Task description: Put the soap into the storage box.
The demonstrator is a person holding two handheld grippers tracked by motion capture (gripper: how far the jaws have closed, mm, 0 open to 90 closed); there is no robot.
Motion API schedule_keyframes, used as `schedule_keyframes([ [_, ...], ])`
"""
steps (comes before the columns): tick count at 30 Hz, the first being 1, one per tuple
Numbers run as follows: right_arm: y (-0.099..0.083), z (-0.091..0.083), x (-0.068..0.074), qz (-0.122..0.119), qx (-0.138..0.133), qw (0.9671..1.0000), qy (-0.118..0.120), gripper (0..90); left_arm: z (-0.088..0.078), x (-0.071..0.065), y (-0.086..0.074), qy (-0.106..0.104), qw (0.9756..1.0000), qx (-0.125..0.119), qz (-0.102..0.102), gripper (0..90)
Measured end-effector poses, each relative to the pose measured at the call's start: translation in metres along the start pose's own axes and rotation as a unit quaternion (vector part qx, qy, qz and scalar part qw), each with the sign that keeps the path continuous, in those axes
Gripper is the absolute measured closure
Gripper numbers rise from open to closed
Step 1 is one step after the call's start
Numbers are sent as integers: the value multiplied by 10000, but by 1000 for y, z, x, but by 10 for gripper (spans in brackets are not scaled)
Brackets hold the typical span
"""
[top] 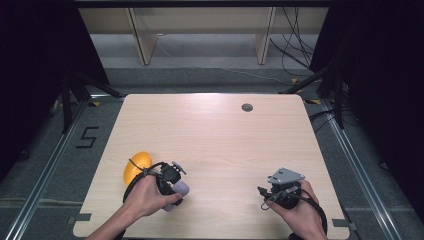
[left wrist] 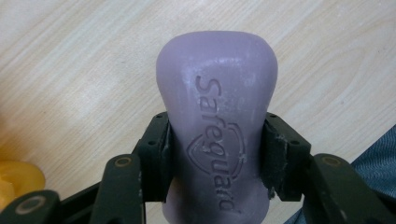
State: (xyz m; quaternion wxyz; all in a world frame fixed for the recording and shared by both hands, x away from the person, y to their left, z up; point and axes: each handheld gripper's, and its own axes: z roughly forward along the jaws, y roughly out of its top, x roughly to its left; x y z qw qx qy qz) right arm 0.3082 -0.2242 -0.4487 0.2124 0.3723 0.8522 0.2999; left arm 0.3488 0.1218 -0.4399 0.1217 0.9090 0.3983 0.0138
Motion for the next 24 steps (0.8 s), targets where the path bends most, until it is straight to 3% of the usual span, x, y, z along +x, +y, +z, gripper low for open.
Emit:
schedule_keyframes([
  [3,0,0,0,4,-3,10000,1,501,-3,1,0,-4,9999,-65,-133,490],
  [8,0,0,0,5,-4,10000,0,500,-9,6,2,79,9999,-103,-65,490],
  [9,0,0,0,-17,-16,10000,-3,500,-9,5,1,51,9996,-135,-233,490],
  [10,0,0,0,1,-1,10000,2,500,-10,8,2,57,9999,-110,-82,490],
  [18,0,0,0,8,2,10000,6,499,-14,11,2,83,9994,-169,-293,490],
  [19,0,0,0,7,0,10000,7,499,-15,13,3,112,9995,-182,-230,490],
  [20,0,0,0,14,-3,10000,4,498,-16,12,2,82,9991,-192,-369,490],
  [21,0,0,0,8,1,10000,7,498,-17,15,3,122,9994,-196,-239,490],
  [22,0,0,0,8,-1,10000,8,498,-18,15,3,132,9993,-214,-286,490],
  [23,0,0,0,5,-2,10000,3,498,-18,14,3,110,9986,-231,-456,490],
  [24,0,0,0,6,-2,10000,2,498,-20,16,3,136,9985,-242,-472,490],
])
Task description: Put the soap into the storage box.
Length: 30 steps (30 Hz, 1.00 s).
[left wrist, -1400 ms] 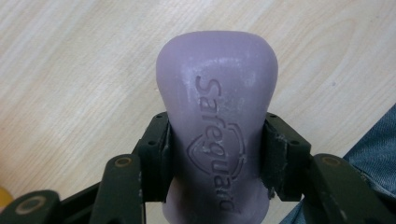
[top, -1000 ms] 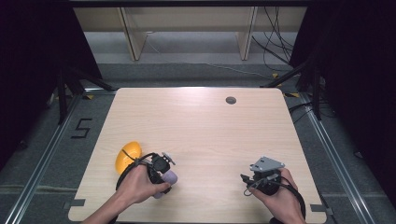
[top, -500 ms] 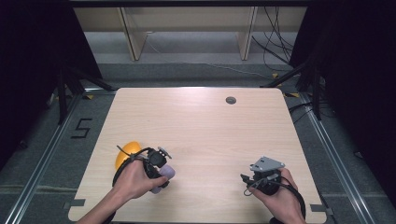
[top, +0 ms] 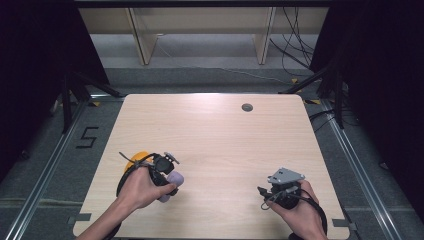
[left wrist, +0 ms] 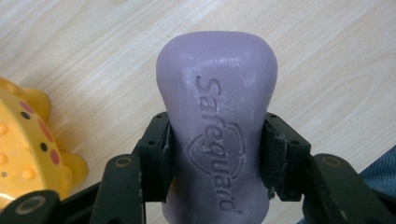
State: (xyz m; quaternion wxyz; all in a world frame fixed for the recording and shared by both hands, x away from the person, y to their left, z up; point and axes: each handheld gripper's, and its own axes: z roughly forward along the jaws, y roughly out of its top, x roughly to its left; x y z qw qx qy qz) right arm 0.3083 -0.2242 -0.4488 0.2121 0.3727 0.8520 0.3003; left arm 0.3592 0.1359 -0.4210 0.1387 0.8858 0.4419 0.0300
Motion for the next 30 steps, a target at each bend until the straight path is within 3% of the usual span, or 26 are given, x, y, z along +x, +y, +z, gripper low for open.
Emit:
schedule_keyframes([
  [1,0,0,0,0,0,10000,0,498,0,0,0,0,10000,0,0,490],
  [2,0,0,0,-29,-20,10000,-6,497,-1,4,1,22,9999,12,165,490],
  [3,0,0,0,-18,-12,10000,-1,497,-1,2,0,-2,10000,-19,-37,490],
  [5,0,0,0,-28,-18,10000,-3,497,-3,6,1,54,9999,-2,117,490],
  [6,0,0,0,2,-3,10000,-1,496,-3,5,1,12,10000,-13,-81,490],
  [9,0,0,0,9,-11,10000,-10,496,-4,7,1,19,9999,-50,-104,490],
  [10,0,0,0,13,-3,10000,-5,495,-5,12,2,89,9999,-38,134,490],
  [11,0,0,0,13,-3,10000,-5,495,-5,12,2,89,9999,-38,134,490],
  [12,0,0,0,16,-1,10000,-6,495,-5,9,2,23,9999,-54,-114,490],
  [13,0,0,0,16,-1,10000,-6,495,-6,11,2,45,10000,-11,-54,490],
  [15,0,0,0,13,-6,10000,-8,495,-6,10,2,76,9998,-67,-186,490],
  [16,0,0,0,10,-8,10000,-10,495,-7,14,3,111,9999,-29,18,490],
  [17,0,0,0,10,-5,10000,-10,495,-7,14,3,115,9998,-71,-112,490],
  [20,0,0,0,12,-2,10000,-3,494,-6,17,3,146,9999,-47,-13,490],
  [23,0,0,0,12,-1,10000,-3,494,-6,15,3,113,9997,-43,-203,490],
  [29,0,0,0,20,-4,10000,-2,493,-8,21,4,148,9998,-56,-109,490],
  [30,0,1,0,21,-4,10000,-1,492,-8,19,4,134,9996,-57,-253,490],
])
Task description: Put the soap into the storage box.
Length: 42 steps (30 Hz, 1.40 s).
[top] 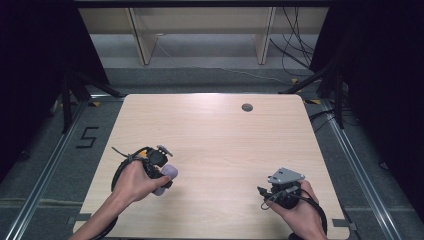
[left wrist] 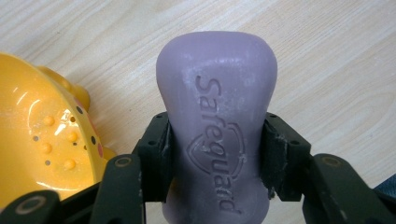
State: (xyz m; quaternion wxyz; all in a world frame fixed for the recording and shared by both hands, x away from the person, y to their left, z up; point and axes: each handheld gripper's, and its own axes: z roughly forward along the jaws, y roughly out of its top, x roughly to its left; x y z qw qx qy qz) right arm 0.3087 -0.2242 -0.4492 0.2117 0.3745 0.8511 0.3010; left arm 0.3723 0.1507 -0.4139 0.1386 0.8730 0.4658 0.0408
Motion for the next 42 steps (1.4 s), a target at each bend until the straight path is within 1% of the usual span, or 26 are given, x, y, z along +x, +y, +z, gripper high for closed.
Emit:
schedule_keyframes([
  [1,0,0,0,3,1,10000,0,492,0,0,0,-2,10000,-4,-21,490],
  [2,0,0,0,4,-7,10000,-6,492,-1,3,1,28,9999,-102,40,490],
  [4,0,0,0,3,-7,10000,-7,491,-1,4,1,19,9999,-108,48,490],
  [5,0,0,0,5,-5,10000,-5,491,-1,6,2,22,9998,-130,140,490],
  [6,0,0,0,5,-5,10000,-5,491,-2,7,2,69,9998,-143,90,490],
  [7,0,0,0,4,-7,10000,-7,491,-3,4,1,11,9998,-152,-147,490],
  [8,0,0,0,6,-8,10000,-8,491,-3,5,1,42,9997,-163,-156,490],
  [9,0,0,0,5,-9,10000,-8,490,-4,5,1,30,9996,-155,-216,490],
  [11,0,0,0,6,-6,10000,-7,489,-5,8,2,61,9998,-150,-133,490],
  [12,0,0,0,5,-5,10000,-8,489,-5,8,2,58,9997,-170,-182,490],
  [14,0,0,0,2,-6,10000,-9,489,-6,10,2,87,9996,-194,-187,490],
  [15,0,0,0,1,-7,10000,-8,489,-7,12,3,101,9997,-183,-91,490],
  [16,0,0,0,2,-3,10000,-8,488,-7,13,2,92,9997,-195,-121,490],
  [17,0,0,0,2,-2,10000,-7,488,-7,15,3,90,9997,-203,-31,490],
  [19,0,0,0,0,-4,10000,-7,488,-7,17,3,133,9998,-177,-9,490],
  [20,0,0,0,2,-4,10000,-7,488,-7,16,2,141,9996,-208,-93,490],
  [21,0,0,0,0,-4,10000,-6,488,-6,15,2,90,9994,-233,-243,490],
  [22,0,0,0,-2,-1,10000,-6,488,-6,15,2,95,9992,-241,-294,490],
  [23,0,0,0,-3,-3,10000,-5,488,-7,16,2,114,9993,-230,-256,490],
  [24,0,0,0,-2,-4,10000,-5,487,-7,16,2,102,9991,-245,-345,490],
  [26,0,0,0,1,-4,10000,-6,487,-9,18,3,117,9992,-233,-303,490],
  [32,0,0,0,-3,-8,10000,-5,487,-11,22,3,146,9990,-262,-344,490],
  [33,0,0,0,-3,-7,10000,-5,486,-12,24,4,175,9990,-277,-298,490],
  [34,0,0,0,-2,-7,10000,-6,486,-13,23,4,149,9988,-266,-375,490],
  [41,0,0,0,-2,-2,10000,-2,486,-16,30,5,194,9987,-291,-375,490],
  [42,0,0,0,-3,-3,10000,-2,486,-16,30,5,195,9983,-310,-451,490],
])
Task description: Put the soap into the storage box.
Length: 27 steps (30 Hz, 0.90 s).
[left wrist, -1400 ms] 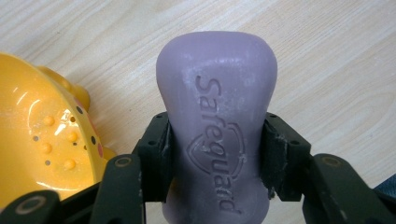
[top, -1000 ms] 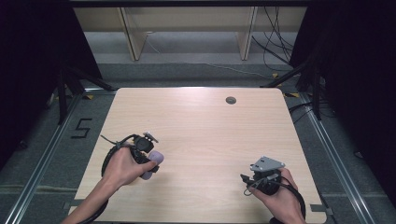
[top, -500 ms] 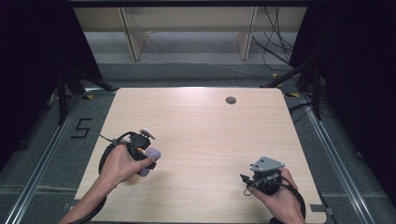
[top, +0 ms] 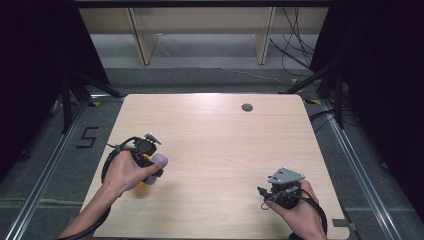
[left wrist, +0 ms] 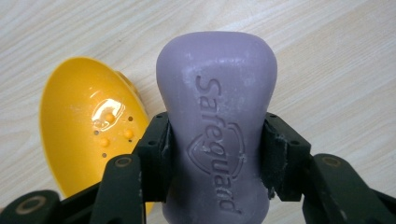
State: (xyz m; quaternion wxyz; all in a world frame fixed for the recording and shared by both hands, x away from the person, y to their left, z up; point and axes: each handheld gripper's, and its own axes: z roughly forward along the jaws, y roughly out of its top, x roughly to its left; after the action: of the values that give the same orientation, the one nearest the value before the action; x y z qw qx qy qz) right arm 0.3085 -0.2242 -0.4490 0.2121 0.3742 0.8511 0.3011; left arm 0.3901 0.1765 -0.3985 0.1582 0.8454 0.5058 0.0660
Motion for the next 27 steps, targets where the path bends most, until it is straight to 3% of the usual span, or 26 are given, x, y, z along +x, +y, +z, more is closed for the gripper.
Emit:
schedule_keyframes([
  [5,0,0,0,-4,-2,10000,3,486,-3,8,2,-2,9999,-18,171,490],
  [9,0,0,0,-5,-6,10000,1,485,-5,12,2,57,9999,-37,85,490],
  [11,0,0,0,-4,-2,10000,4,485,-6,12,1,53,9999,-30,-115,490],
  [14,0,0,0,-2,1,10000,6,485,-6,14,0,64,9997,-91,-199,491],
  [17,0,0,0,-1,-6,10000,4,485,-7,17,0,51,9998,-48,-173,490],
  [18,0,0,0,-4,-11,10000,0,485,-7,20,0,79,9999,-43,-55,490],
  [20,0,0,0,2,-14,10000,2,485,-6,21,-1,40,9998,-25,-206,490],
  [27,0,0,0,28,-30,10000,5,485,-6,25,-1,84,9994,-32,-323,490],
])
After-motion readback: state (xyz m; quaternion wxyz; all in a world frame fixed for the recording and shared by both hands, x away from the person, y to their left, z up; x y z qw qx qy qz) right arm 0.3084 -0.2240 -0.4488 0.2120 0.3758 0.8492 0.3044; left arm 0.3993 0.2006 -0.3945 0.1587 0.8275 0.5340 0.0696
